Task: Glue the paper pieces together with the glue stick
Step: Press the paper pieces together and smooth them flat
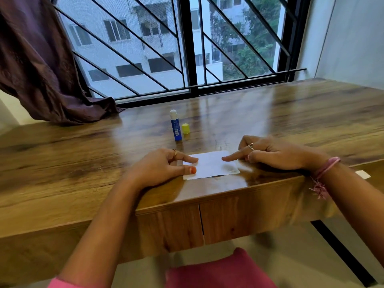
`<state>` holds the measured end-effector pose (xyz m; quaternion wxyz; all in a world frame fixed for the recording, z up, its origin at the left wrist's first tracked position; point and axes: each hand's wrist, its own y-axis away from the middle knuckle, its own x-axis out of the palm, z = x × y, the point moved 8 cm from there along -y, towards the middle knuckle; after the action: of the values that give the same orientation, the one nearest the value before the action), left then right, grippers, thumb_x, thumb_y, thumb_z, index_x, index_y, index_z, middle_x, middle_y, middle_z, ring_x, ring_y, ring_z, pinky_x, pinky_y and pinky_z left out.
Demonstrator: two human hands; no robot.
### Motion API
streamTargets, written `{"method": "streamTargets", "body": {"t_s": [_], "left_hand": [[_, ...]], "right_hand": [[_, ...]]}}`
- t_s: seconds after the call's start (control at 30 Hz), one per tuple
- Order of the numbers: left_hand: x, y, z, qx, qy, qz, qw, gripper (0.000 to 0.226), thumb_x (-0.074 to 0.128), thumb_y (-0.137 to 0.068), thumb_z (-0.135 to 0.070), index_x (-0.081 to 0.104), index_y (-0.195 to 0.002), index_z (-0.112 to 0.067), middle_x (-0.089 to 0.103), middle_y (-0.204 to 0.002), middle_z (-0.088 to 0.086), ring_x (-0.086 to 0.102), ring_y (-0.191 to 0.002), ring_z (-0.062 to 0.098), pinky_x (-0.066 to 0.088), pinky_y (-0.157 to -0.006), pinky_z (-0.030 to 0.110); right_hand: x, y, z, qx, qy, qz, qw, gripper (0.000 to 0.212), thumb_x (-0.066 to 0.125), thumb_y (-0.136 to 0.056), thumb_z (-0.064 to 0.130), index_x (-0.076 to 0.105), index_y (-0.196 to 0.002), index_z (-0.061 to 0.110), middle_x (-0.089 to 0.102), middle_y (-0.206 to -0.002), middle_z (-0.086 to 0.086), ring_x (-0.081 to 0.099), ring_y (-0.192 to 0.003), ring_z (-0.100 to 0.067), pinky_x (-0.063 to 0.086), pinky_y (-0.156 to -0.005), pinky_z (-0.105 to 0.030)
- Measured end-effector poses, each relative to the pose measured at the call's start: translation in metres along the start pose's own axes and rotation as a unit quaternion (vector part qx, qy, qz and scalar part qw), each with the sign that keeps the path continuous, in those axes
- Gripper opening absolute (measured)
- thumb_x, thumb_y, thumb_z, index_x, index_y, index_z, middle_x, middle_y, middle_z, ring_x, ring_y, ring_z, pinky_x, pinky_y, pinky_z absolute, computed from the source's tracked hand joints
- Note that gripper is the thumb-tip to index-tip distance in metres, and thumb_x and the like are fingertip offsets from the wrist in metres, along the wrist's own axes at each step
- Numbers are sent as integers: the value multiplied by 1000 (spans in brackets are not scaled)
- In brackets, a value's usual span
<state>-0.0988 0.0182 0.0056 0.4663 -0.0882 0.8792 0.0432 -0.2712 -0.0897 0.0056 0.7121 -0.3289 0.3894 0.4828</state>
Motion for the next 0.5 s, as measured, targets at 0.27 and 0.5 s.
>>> {"method": "streamTargets", "body": {"t_s": [0.27, 0.5], "left_hand": [[3, 6, -2, 40, 5, -29, 999, 24, 64, -84, -39, 68, -108, -38, 58, -63, -8, 55, -52, -3, 37, -64, 21], [4, 6, -2, 39, -17, -22, 999, 27, 62, -86, -39, 67, -112, -37, 54, -74, -27, 49, -50, -12, 39, -69, 24]], "right_hand": [[4, 1, 3, 8, 16, -7, 1000, 44, 28, -84, 47, 61, -111, 55, 45, -93, 15, 44, -91, 9, 18, -95, -26], [4, -1, 1, 1, 11, -26, 1000, 41, 29, -82, 49, 61, -103, 60, 46, -88, 17, 49, -86, 0, 22, -87, -21]]}}
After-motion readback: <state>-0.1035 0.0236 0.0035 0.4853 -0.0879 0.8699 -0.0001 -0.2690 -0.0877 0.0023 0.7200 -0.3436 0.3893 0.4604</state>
